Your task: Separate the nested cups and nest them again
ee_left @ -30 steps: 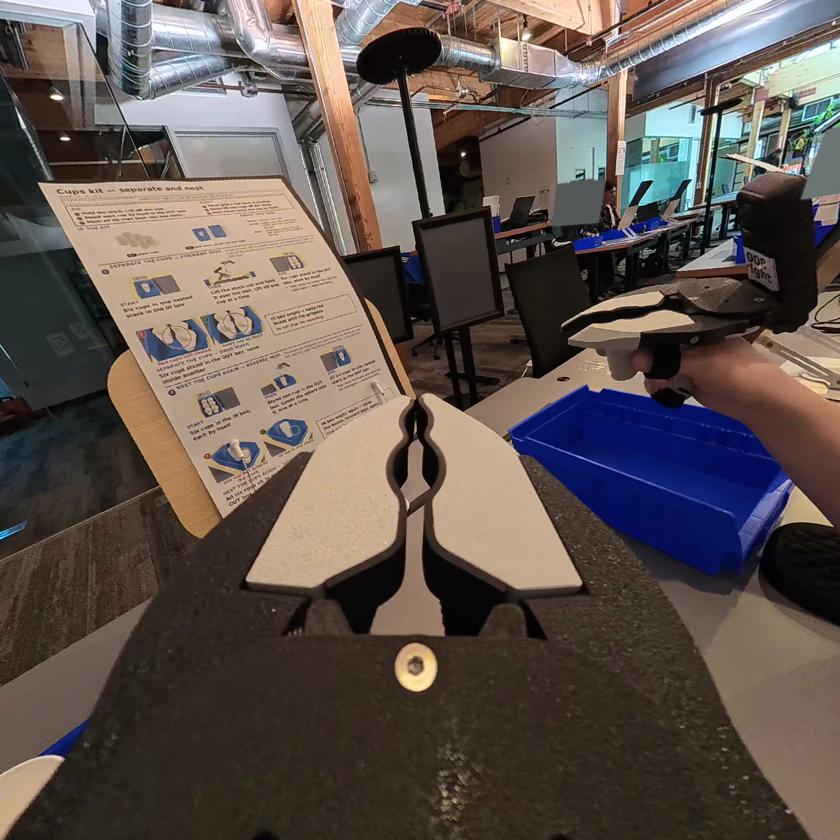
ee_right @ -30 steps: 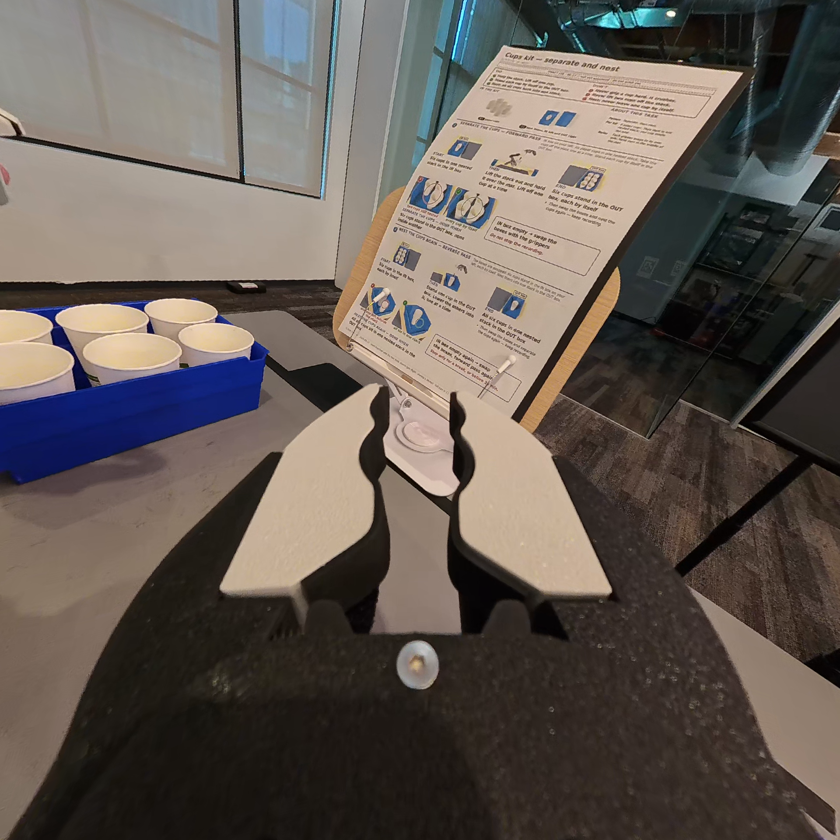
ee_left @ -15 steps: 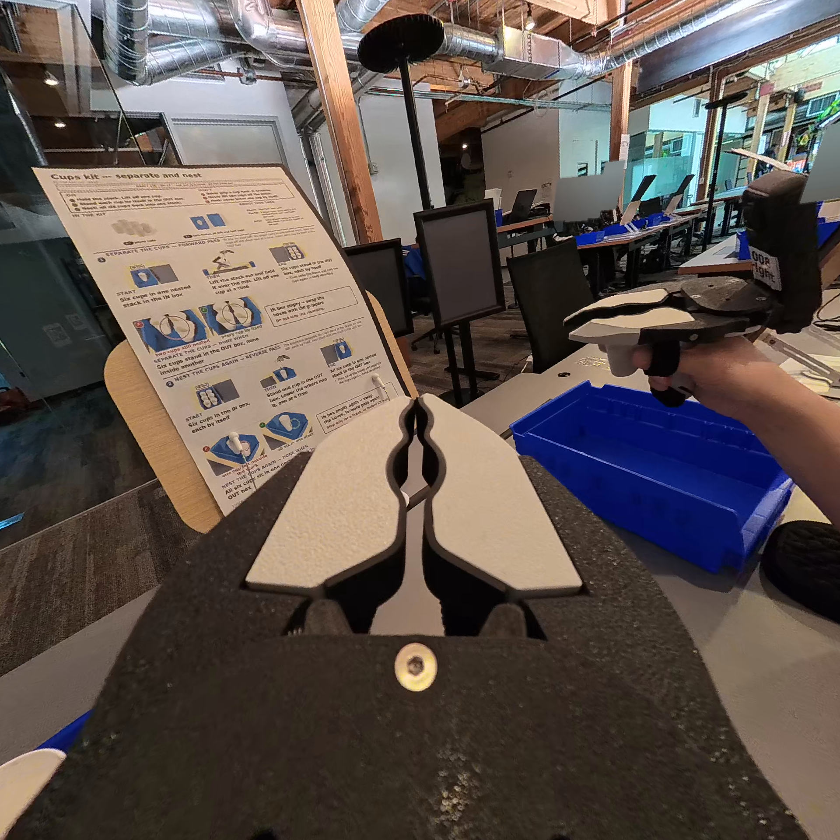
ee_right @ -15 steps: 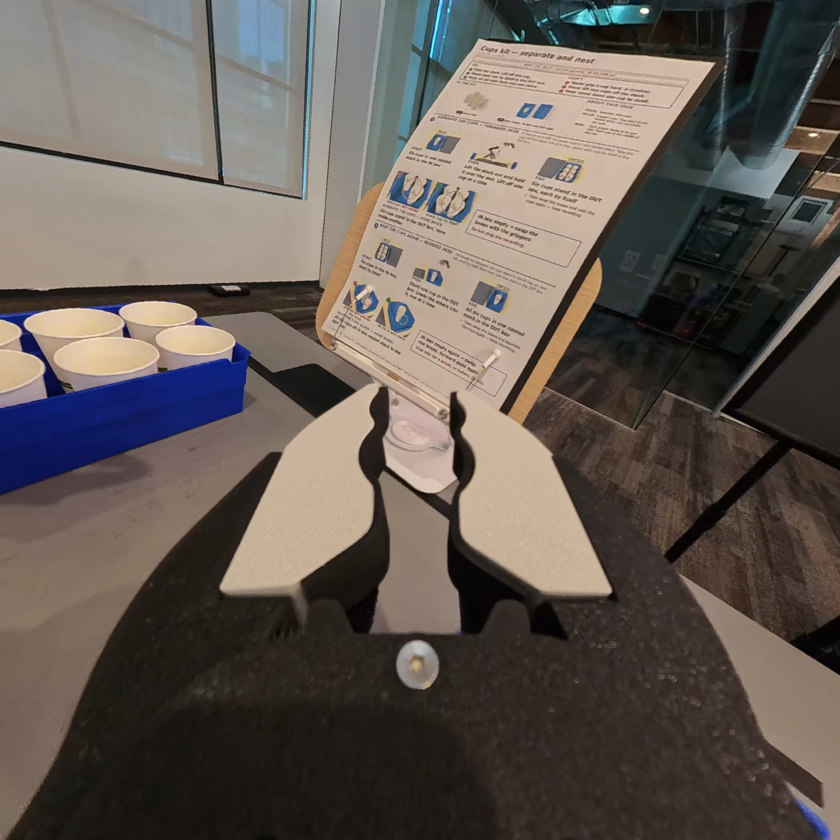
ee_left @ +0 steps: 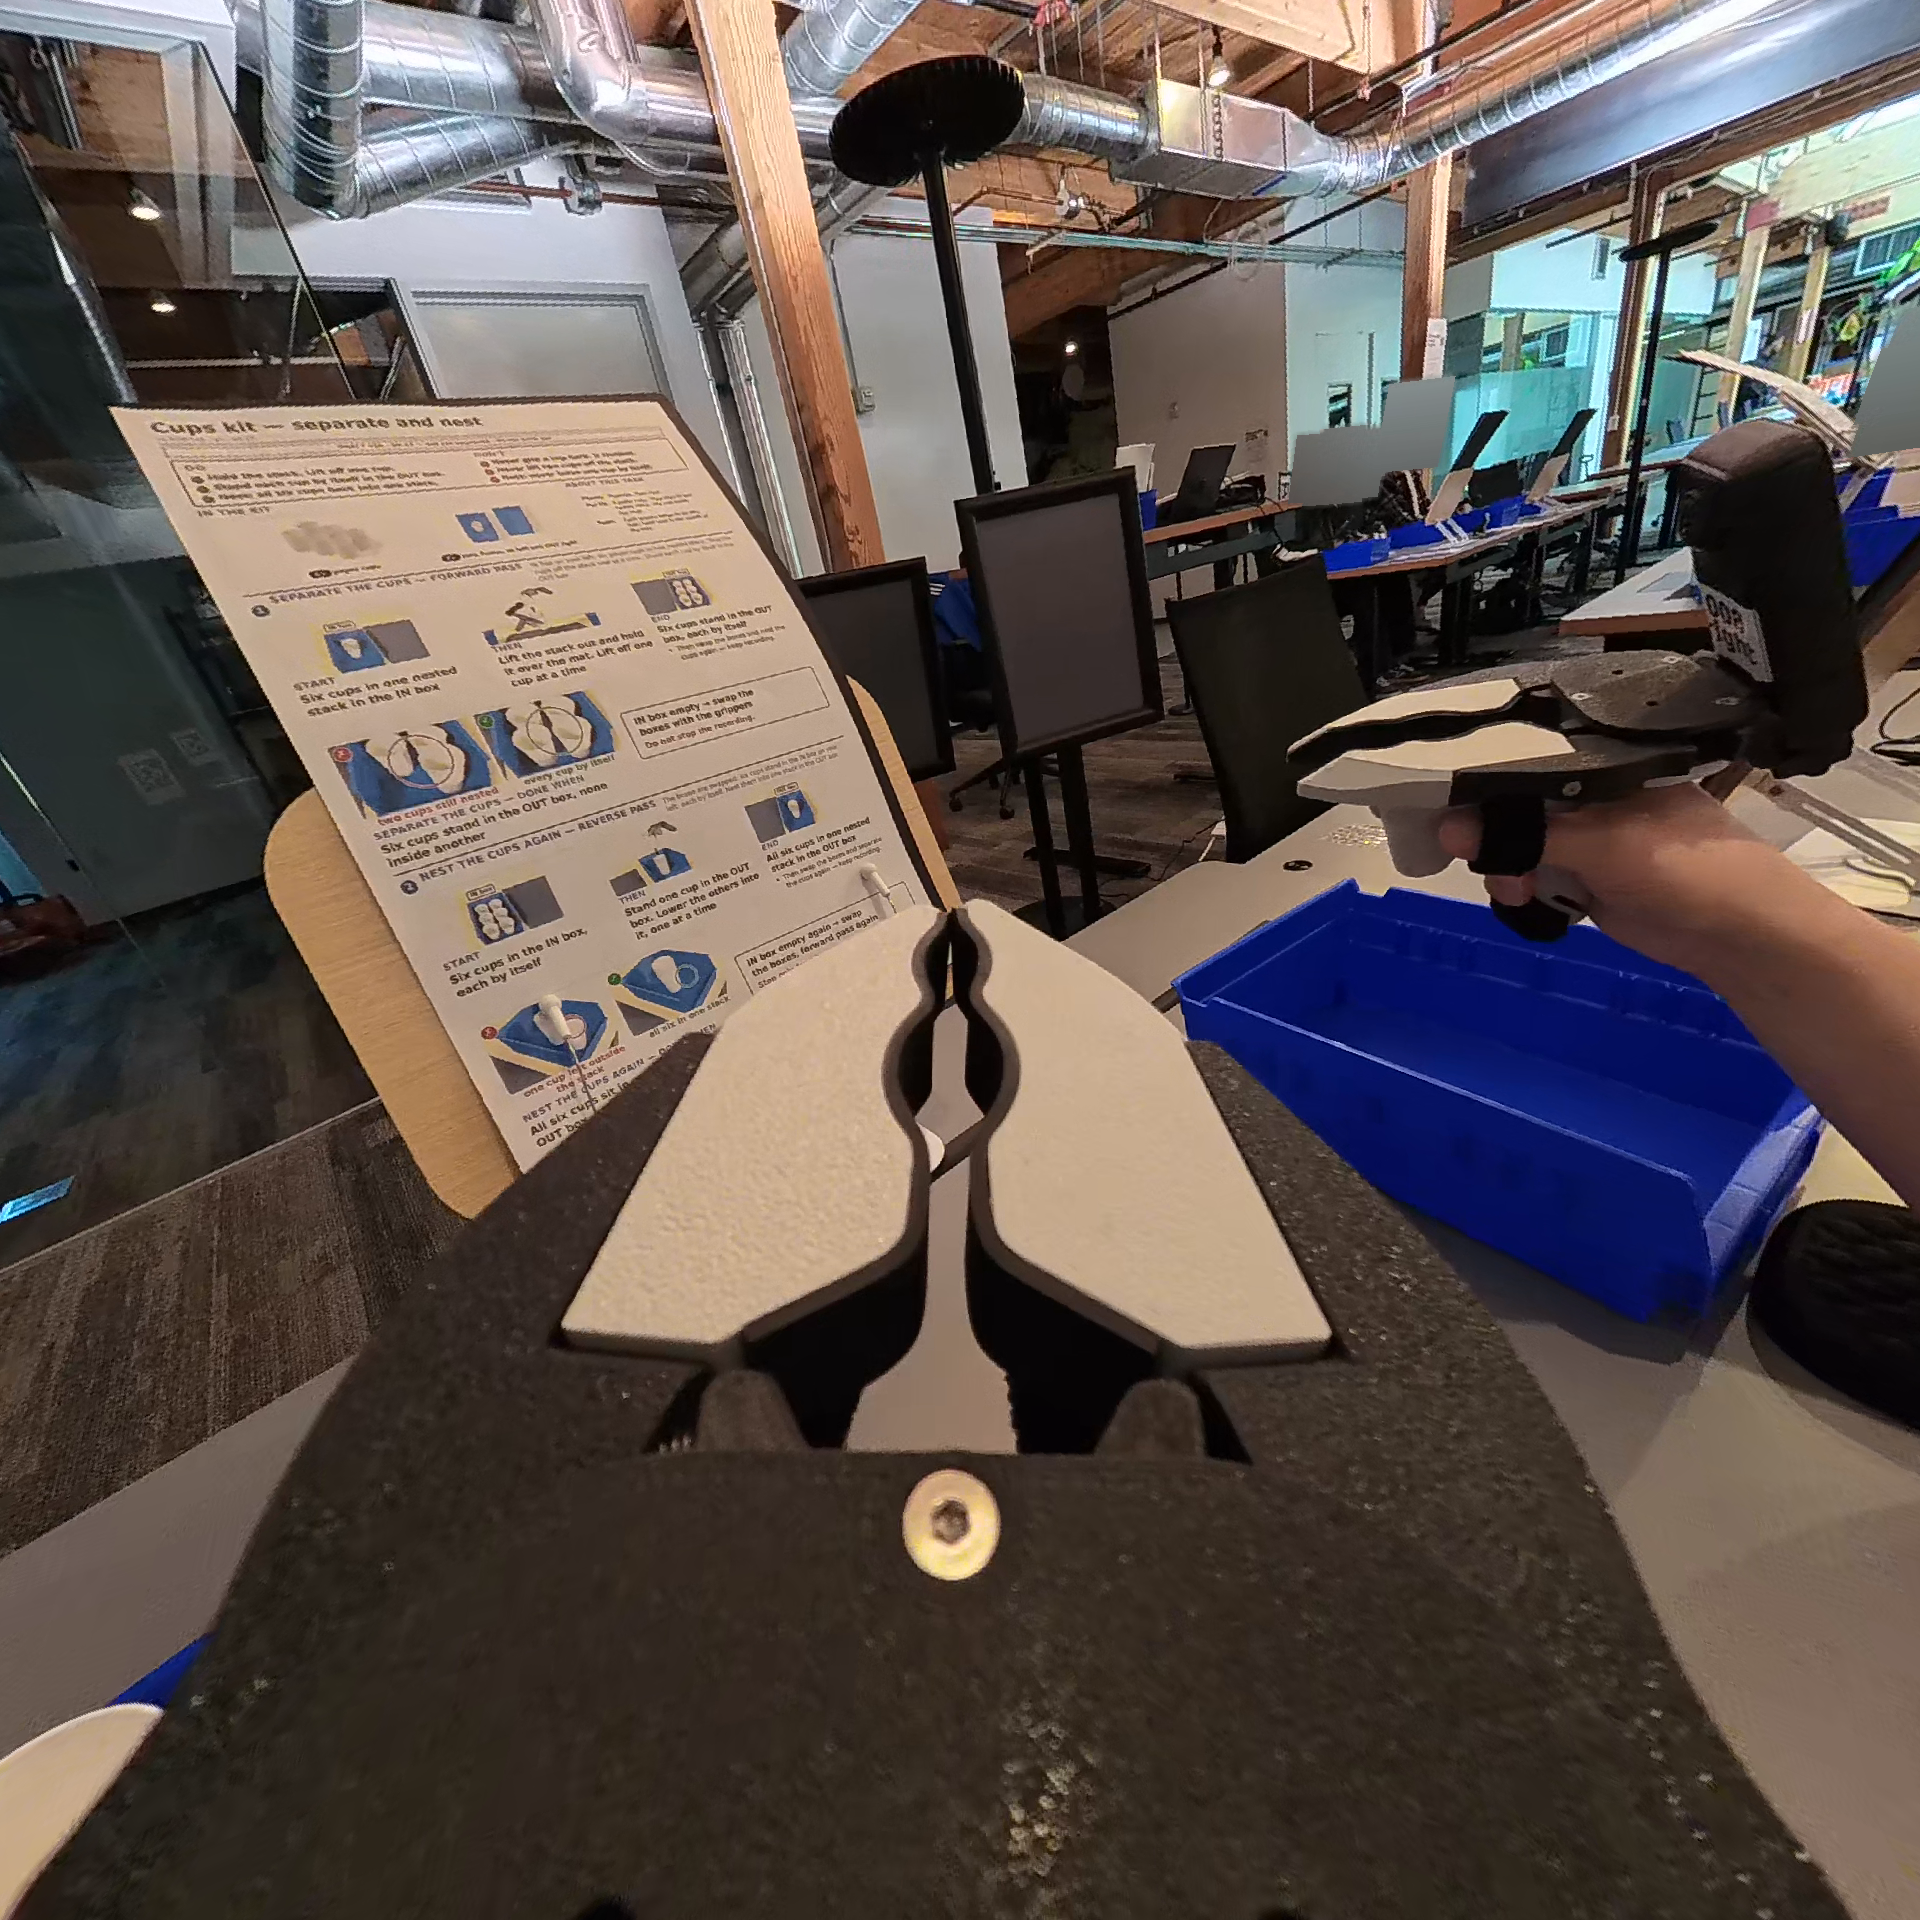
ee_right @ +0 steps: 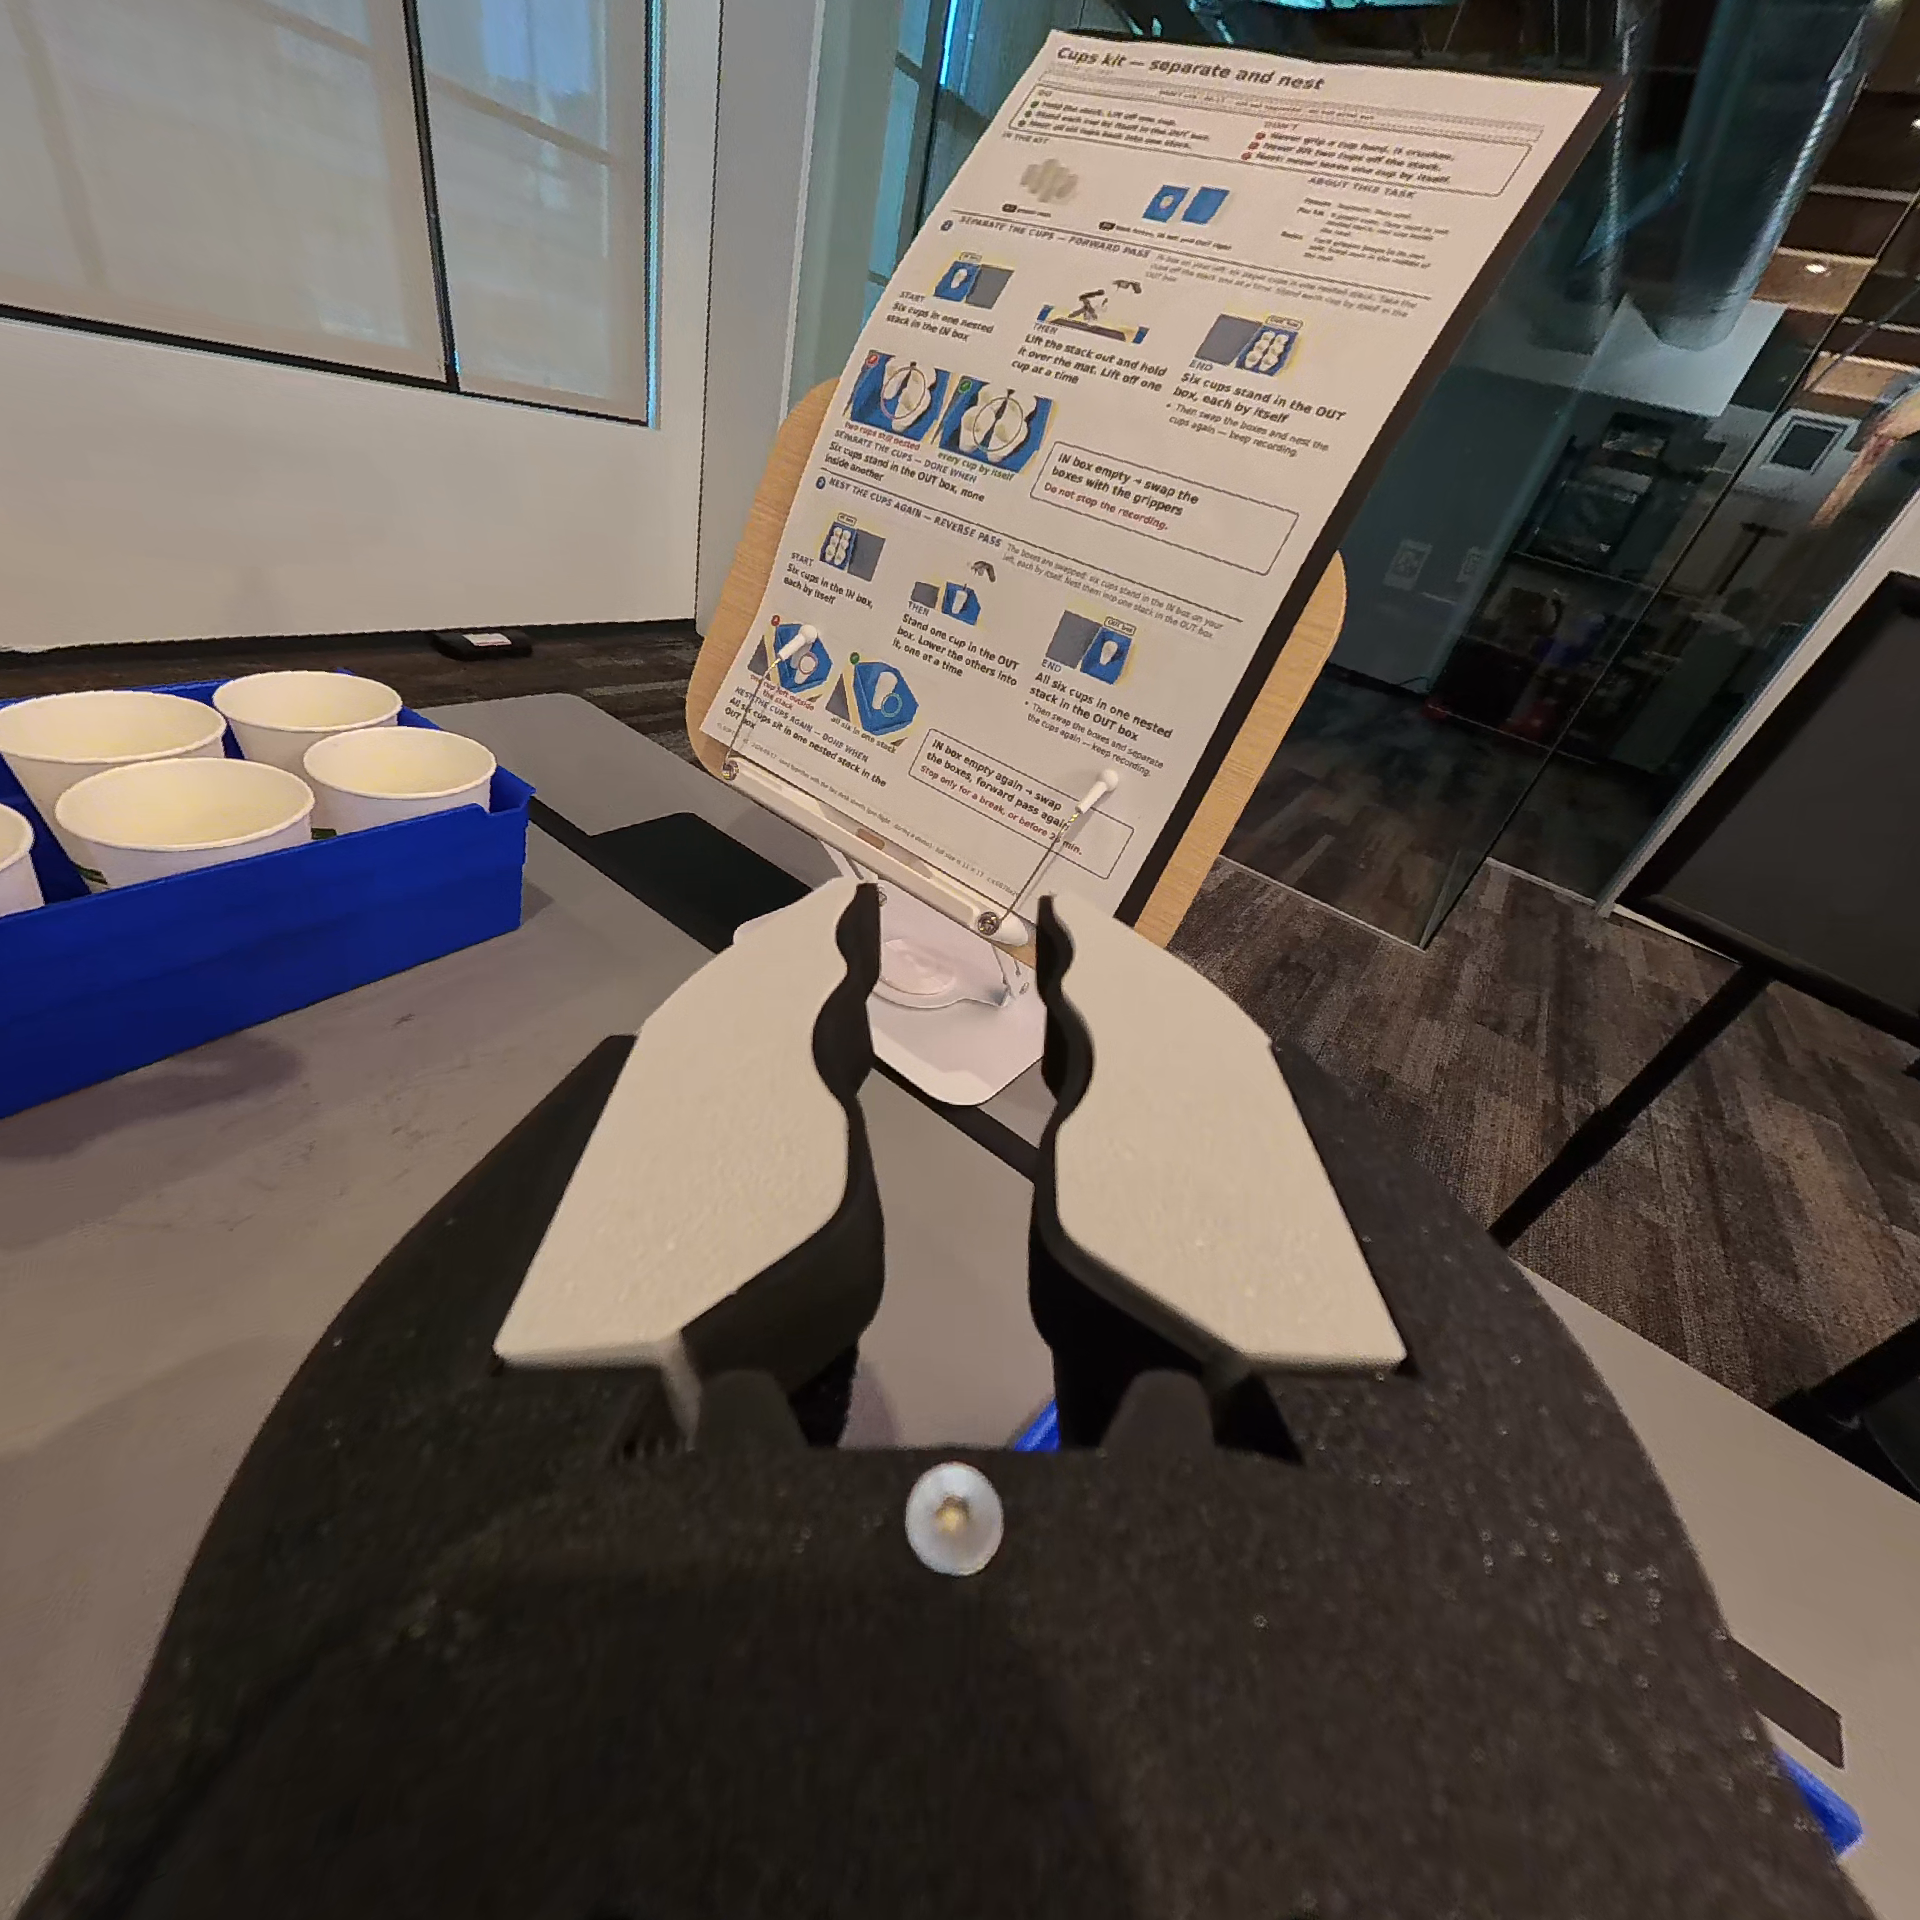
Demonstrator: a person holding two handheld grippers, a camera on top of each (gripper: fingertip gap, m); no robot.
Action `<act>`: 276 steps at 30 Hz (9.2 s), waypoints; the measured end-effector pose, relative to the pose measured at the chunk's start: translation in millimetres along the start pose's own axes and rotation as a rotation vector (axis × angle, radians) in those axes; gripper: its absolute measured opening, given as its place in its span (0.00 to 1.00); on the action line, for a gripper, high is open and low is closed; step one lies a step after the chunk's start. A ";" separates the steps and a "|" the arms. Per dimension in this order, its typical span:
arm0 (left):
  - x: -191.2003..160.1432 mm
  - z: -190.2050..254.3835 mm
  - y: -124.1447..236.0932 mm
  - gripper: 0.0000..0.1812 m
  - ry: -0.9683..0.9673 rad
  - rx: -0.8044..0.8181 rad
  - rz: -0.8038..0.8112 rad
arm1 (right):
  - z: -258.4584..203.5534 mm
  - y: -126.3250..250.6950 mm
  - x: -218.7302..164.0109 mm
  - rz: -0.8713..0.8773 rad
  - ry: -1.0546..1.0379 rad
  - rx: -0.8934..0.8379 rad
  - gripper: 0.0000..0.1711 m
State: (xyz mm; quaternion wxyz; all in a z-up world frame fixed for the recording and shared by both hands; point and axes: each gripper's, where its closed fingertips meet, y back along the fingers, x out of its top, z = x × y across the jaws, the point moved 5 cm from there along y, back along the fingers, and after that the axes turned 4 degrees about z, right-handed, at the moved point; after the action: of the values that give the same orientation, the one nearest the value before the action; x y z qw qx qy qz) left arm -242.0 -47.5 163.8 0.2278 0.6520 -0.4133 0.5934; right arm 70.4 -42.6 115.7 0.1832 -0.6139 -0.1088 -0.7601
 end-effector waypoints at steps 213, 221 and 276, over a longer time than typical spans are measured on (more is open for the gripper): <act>-56.0 234.4 -136.3 0.01 -0.710 -0.886 -0.687 | -25.8 81.9 -51.0 -0.380 0.096 0.591 0.51; -10.0 202.8 -147.5 0.17 -0.536 -0.641 -0.425 | 20.5 72.5 -89.8 -0.276 -0.045 0.313 0.51; -140.4 -87.4 178.2 0.22 -0.190 0.058 -1.512 | 21.1 102.5 17.0 -0.448 -0.061 -0.055 0.66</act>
State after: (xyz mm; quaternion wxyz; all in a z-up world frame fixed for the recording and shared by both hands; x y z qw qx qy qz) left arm -430.9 -39.8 11.0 0.5183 0.8117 0.1437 0.2277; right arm 128.5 -130.0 130.8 -0.0106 -0.6019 -0.2272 -0.7655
